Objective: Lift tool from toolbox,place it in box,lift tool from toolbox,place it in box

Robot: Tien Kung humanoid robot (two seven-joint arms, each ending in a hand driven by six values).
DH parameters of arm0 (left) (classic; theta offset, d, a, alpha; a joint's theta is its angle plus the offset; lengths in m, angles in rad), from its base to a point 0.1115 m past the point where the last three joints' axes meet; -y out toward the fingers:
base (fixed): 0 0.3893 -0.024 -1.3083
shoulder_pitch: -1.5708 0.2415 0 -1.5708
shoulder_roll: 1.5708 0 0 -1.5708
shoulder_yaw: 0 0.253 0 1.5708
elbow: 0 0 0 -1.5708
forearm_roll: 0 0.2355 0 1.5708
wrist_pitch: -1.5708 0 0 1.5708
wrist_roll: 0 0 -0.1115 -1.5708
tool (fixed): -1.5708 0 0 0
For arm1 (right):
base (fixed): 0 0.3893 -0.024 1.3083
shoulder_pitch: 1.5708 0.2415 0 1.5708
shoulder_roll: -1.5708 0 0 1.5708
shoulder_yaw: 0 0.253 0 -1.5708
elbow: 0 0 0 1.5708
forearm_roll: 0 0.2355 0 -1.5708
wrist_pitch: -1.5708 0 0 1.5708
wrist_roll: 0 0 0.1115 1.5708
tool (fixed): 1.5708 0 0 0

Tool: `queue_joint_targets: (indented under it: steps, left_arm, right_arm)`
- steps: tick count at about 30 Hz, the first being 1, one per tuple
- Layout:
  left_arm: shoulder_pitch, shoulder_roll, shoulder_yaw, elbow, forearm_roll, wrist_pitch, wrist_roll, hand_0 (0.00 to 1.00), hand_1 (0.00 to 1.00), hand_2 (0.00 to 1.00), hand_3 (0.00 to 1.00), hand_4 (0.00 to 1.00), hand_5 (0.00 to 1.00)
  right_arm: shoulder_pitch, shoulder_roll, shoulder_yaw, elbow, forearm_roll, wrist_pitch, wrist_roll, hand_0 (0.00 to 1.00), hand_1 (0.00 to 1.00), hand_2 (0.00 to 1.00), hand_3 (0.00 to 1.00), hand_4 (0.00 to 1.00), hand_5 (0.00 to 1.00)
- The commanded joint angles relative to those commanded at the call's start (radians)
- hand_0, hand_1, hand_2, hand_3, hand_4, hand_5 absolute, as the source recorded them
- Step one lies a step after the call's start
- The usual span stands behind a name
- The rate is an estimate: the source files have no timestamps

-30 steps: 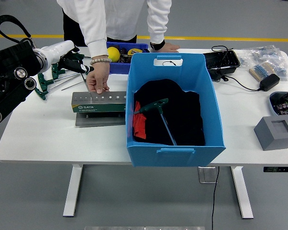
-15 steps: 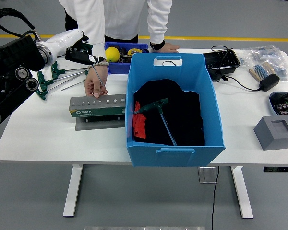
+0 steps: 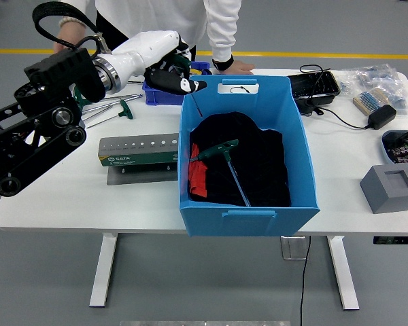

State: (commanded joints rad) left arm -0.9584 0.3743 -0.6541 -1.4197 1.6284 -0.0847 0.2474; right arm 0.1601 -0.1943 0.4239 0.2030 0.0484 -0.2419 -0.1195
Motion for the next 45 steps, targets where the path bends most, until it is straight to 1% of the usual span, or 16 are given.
queue_joint_targets:
  steps: [6, 7, 12, 13, 18, 19, 23, 24, 25, 30, 31, 36, 37, 42, 43, 45]
  left_arm:
    - [-0.026, -0.088, 0.154, 0.069, -0.046, 0.029, -0.061, 0.088, 0.002, 0.002, 0.046, 0.785, 0.521]
    - [-0.029, -0.099, 0.174, 0.084, -0.059, 0.026, -0.063, 0.212, 0.129, 0.199, 0.291, 0.783, 0.506]
    - [-0.044, -0.154, 0.274, 0.175, -0.089, 0.002, -0.081, 0.212, 0.129, 0.199, 0.291, 0.783, 0.506]
    - [-0.046, -0.167, 0.284, 0.197, -0.089, 0.002, -0.086, 0.352, 0.38, 0.507, 0.566, 0.858, 0.564]
    - [-0.053, -0.195, 0.289, 0.26, -0.07, 0.014, -0.104, 0.352, 0.38, 0.507, 0.566, 0.858, 0.564]
    - [-0.054, -0.196, 0.286, 0.263, -0.064, 0.018, -0.106, 0.445, 0.514, 0.659, 0.621, 0.892, 0.578]
    - [-0.061, -0.197, 0.272, 0.268, -0.044, 0.035, -0.115, 0.445, 0.514, 0.659, 0.621, 0.892, 0.578]
    - [-0.061, -0.198, 0.265, 0.268, -0.041, 0.047, -0.122, 0.445, 0.514, 0.659, 0.621, 0.892, 0.578]
    - [-0.061, -0.198, 0.26, 0.268, -0.039, 0.055, -0.127, 0.497, 0.591, 0.79, 0.672, 0.904, 0.56]
    - [-0.055, -0.198, 0.232, 0.266, -0.031, 0.09, -0.15, 0.497, 0.591, 0.79, 0.672, 0.904, 0.56]
    - [-0.052, -0.198, 0.223, 0.265, -0.029, 0.098, -0.154, 0.54, 0.635, 0.881, 0.727, 0.884, 0.543]
    - [-0.01, -0.188, 0.136, 0.25, -0.011, 0.147, -0.166, 0.54, 0.635, 0.881, 0.727, 0.884, 0.543]
    - [0.003, -0.186, 0.113, 0.245, -0.011, 0.149, -0.163, 0.521, 0.604, 0.799, 0.695, 0.831, 0.522]
    - [0.126, -0.178, -0.064, 0.195, -0.053, 0.105, -0.107, 0.521, 0.604, 0.799, 0.695, 0.831, 0.522]
    - [0.165, -0.178, -0.11, 0.179, -0.068, 0.092, -0.091, 0.495, 0.551, 0.706, 0.66, 0.861, 0.564]
    - [0.229, -0.18, -0.194, 0.154, -0.089, 0.078, -0.07, 0.495, 0.551, 0.706, 0.66, 0.861, 0.564]
  right_arm:
    - [0.004, -0.002, 0.012, 0.0, -0.024, 0.001, -0.007, 0.644, 0.625, 0.699, 0.55, 0.78, 0.673]
    - [0.005, -0.003, 0.013, 0.0, -0.025, 0.001, -0.007, 0.644, 0.625, 0.7, 0.55, 0.78, 0.674]
    - [0.007, -0.005, 0.017, 0.0, -0.033, 0.001, -0.009, 0.644, 0.625, 0.7, 0.55, 0.78, 0.674]
    - [0.009, -0.005, 0.017, 0.0, -0.035, 0.002, -0.009, 0.646, 0.625, 0.699, 0.55, 0.78, 0.673]
    - [0.013, -0.008, 0.011, 0.0, -0.031, 0.003, -0.007, 0.646, 0.625, 0.699, 0.55, 0.78, 0.673]
    - [0.014, -0.008, 0.01, 0.0, -0.03, 0.003, -0.007, 0.645, 0.625, 0.699, 0.55, 0.78, 0.674]
    - [0.016, -0.01, 0.002, -0.001, -0.019, 0.004, -0.003, 0.645, 0.625, 0.699, 0.55, 0.78, 0.674]
    - [0.017, -0.011, 0.002, -0.001, -0.018, 0.004, -0.003, 0.645, 0.625, 0.699, 0.55, 0.78, 0.674]
    - [0.017, -0.011, 0.001, -0.001, -0.018, 0.004, -0.003, 0.645, 0.625, 0.699, 0.55, 0.78, 0.674]
    - [0.018, -0.011, 0.002, -0.001, -0.018, 0.005, -0.003, 0.645, 0.625, 0.699, 0.55, 0.78, 0.674]
    - [0.018, -0.011, 0.002, -0.002, -0.017, 0.005, -0.003, 0.645, 0.625, 0.699, 0.55, 0.78, 0.674]
    - [0.017, -0.01, -0.003, -0.003, -0.008, 0.005, 0.0, 0.645, 0.625, 0.699, 0.55, 0.78, 0.674]
    - [0.017, -0.01, -0.004, -0.003, -0.006, 0.005, 0.0, 0.645, 0.625, 0.699, 0.55, 0.779, 0.673]
    - [0.016, -0.008, -0.016, -0.002, 0.014, 0.005, 0.006, 0.645, 0.625, 0.699, 0.55, 0.779, 0.673]
    - [0.015, -0.007, -0.018, -0.002, 0.019, 0.004, 0.007, 0.645, 0.625, 0.698, 0.55, 0.779, 0.673]
    - [0.015, -0.007, -0.023, -0.002, 0.022, 0.004, 0.01, 0.645, 0.625, 0.698, 0.55, 0.779, 0.673]
